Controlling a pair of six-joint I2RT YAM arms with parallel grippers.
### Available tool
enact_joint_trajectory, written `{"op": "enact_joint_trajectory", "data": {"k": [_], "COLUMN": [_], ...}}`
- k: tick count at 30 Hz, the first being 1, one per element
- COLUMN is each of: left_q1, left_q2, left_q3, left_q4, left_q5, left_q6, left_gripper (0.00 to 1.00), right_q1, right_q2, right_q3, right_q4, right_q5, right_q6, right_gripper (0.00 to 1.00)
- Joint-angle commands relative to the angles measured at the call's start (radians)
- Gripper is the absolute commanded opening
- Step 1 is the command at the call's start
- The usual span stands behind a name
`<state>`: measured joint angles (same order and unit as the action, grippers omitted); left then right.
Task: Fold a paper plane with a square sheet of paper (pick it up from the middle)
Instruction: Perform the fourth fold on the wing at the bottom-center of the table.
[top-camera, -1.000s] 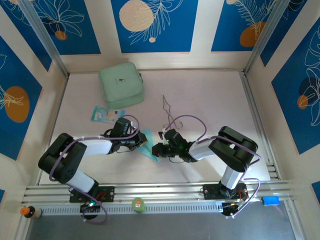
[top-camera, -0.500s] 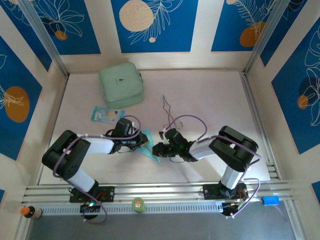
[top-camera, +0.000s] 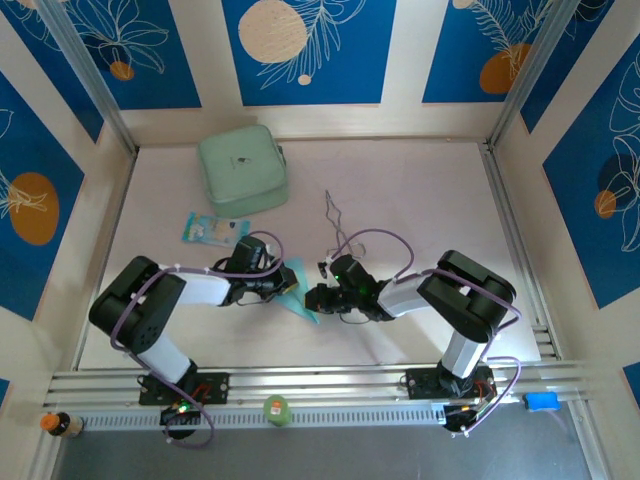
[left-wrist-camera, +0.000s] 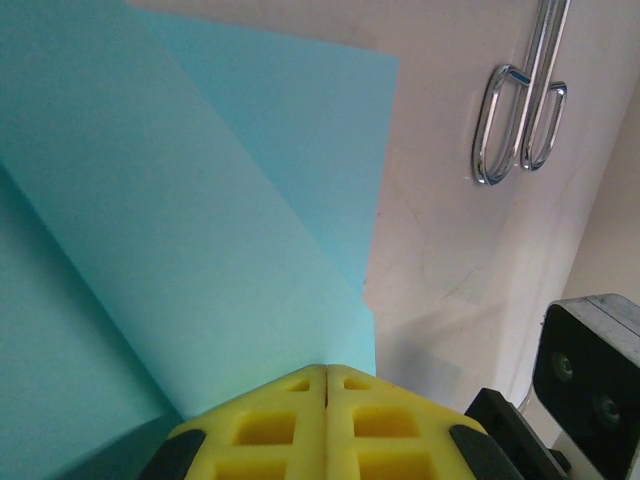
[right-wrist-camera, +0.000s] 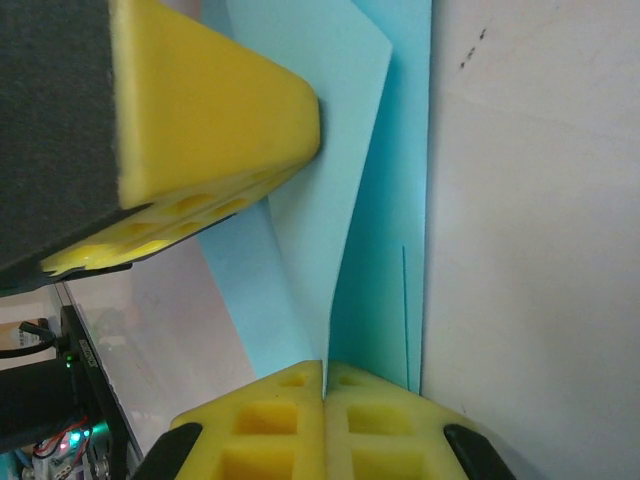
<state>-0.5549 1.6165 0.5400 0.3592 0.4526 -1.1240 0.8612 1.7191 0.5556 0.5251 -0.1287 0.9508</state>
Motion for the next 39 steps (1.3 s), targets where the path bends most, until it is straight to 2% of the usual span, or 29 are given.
{"op": "enact_joint_trajectory", "data": {"k": [1,13,25,30,35,39], "left_q1": [-0.008,-0.007,-0.008,-0.008,-0.008,-0.007], "left_q2": [0.016,0.061,0.094,0.091,0.088,0.082], "left_q3": [0.027,0.012,-0.02,-0.021,-0.026,-0.029], "left_q4": [-0.021,-0.021,0.011,0.011,0.017,0.014], "left_q5": [0.014,0.03,0.042,0.039,0.035,0.03], "left_q6": [0.027,0.036,0.036,0.035,0.031,0.029], "left_gripper": [0.02,0.01,0.0,0.0,0.0,0.0], "right_q1": [-0.004,-0.006,0.0,0.003,0.01,0.01], "right_q2": [0.031,0.021,-0.049,-0.073,-0.085,-0.076], "right_q3": [0.011,0.026,0.051,0.029,0.014,-0.006], "right_q4": [-0.066,-0.096,-0.226,-0.252,-0.274,-0.283], "right_q5": [-0.011,-0.022,-0.05,-0.061,-0.08,-0.093], "right_q6": [0.006,-0.001,-0.011,-0.013,-0.017,-0.007], "right_gripper": [0.03,0.05,0.16,0.16,0.08,0.07]}}
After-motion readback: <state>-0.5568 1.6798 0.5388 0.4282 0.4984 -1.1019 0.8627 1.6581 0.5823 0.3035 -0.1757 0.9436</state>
